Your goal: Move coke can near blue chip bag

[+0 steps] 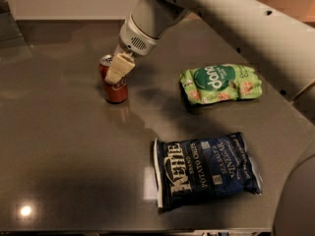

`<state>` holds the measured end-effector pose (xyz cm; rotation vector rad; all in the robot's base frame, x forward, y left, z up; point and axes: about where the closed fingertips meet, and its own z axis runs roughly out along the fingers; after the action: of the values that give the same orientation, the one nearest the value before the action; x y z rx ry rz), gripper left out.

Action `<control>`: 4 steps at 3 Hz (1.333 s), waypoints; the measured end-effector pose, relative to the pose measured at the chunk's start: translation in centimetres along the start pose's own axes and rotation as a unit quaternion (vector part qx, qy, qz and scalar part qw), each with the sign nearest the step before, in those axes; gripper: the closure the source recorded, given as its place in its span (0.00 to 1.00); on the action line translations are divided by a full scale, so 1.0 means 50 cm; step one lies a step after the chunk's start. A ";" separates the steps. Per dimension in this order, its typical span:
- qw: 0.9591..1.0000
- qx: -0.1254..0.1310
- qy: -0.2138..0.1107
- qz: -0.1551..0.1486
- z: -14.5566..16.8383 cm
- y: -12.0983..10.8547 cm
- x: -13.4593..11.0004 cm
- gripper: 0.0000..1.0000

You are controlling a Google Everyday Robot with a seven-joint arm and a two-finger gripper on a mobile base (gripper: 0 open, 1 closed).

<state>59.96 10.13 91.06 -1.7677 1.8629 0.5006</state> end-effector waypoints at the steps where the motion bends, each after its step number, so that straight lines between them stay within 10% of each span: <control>1: 1.000 -0.015 -0.005 0.001 -0.041 0.031 0.005 0.88; 4: 0.999 -0.034 -0.003 0.016 -0.155 0.169 0.108 1.00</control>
Offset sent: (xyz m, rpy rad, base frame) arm -0.0803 -0.0794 0.0351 -0.0031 0.1010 0.0225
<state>50.58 1.91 93.27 -1.7804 1.8935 0.5858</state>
